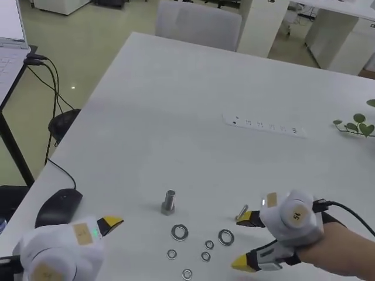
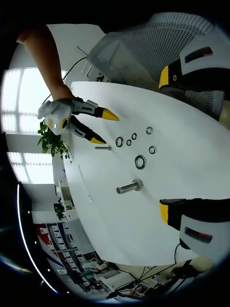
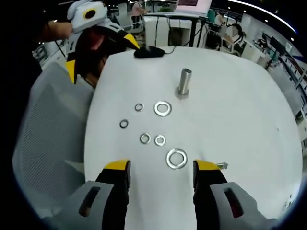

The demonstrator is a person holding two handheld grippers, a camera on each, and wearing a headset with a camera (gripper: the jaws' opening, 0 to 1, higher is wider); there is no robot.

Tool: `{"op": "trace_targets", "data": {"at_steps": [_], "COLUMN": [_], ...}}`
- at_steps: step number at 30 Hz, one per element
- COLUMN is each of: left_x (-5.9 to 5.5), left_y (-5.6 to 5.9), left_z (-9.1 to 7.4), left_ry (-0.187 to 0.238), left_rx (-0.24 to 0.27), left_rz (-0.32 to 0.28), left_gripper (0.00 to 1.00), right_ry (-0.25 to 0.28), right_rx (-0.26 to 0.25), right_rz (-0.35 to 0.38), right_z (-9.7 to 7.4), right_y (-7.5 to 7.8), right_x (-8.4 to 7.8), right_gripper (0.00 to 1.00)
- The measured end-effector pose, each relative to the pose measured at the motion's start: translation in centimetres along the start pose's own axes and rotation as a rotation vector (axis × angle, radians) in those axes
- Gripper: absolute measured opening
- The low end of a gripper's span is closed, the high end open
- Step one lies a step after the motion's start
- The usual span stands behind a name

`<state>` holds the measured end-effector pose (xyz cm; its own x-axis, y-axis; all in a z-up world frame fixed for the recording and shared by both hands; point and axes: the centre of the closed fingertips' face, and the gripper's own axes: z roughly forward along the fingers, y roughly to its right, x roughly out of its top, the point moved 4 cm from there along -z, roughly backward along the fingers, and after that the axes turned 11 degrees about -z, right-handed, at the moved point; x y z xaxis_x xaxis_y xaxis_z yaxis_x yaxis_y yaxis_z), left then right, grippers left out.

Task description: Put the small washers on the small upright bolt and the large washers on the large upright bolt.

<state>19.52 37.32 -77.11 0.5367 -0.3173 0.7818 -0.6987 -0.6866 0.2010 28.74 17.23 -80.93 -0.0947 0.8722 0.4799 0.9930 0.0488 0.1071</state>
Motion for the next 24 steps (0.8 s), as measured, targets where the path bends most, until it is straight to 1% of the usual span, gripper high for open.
{"op": "trace_targets", "data": {"at_steps": [2,4,5,6,9,12,15,20,24], "left_x": [0.0,0.0,0.0,0.0,-0.1,-0.1,-0.2,-0.3,-0.5], "left_y": [0.1,0.0,0.0,0.0,0.0,0.0,-0.1,-0.3,-0.3], "left_z": [0.0,0.1,0.1,0.1,0.2,0.3,0.2,0.1,-0.1], "left_ry": [0.002,0.002,0.001,0.002,0.000,-0.002,-0.002,-0.006,-0.008], "left_rx": [-0.004,-0.005,-0.005,-0.006,-0.008,-0.012,-0.011,-0.011,-0.011], "left_rz": [-0.005,-0.005,-0.004,-0.004,-0.008,-0.008,-0.007,-0.007,-0.009], "left_gripper": [0.93,0.92,0.92,0.92,0.92,0.92,0.91,0.91,0.91], "right_ry": [-0.019,-0.024,-0.042,-0.053,-0.060,-0.091,-0.090,-0.111,-0.128], "right_rx": [0.008,0.016,0.026,0.032,0.050,0.067,0.071,0.080,0.092], "right_rz": [-0.014,-0.029,-0.039,-0.052,-0.067,-0.096,-0.101,-0.127,-0.129], "right_z": [0.3,0.6,0.8,0.9,1.3,1.7,1.9,2.4,2.8], "right_y": [0.3,0.7,0.8,0.8,1.0,1.2,1.4,1.5,1.8], "right_x": [-0.1,-0.1,-0.3,-0.3,-0.3,-0.5,-0.4,-0.4,-0.6], "right_gripper": [0.53,0.52,0.51,0.50,0.48,0.45,0.45,0.45,0.42]}}
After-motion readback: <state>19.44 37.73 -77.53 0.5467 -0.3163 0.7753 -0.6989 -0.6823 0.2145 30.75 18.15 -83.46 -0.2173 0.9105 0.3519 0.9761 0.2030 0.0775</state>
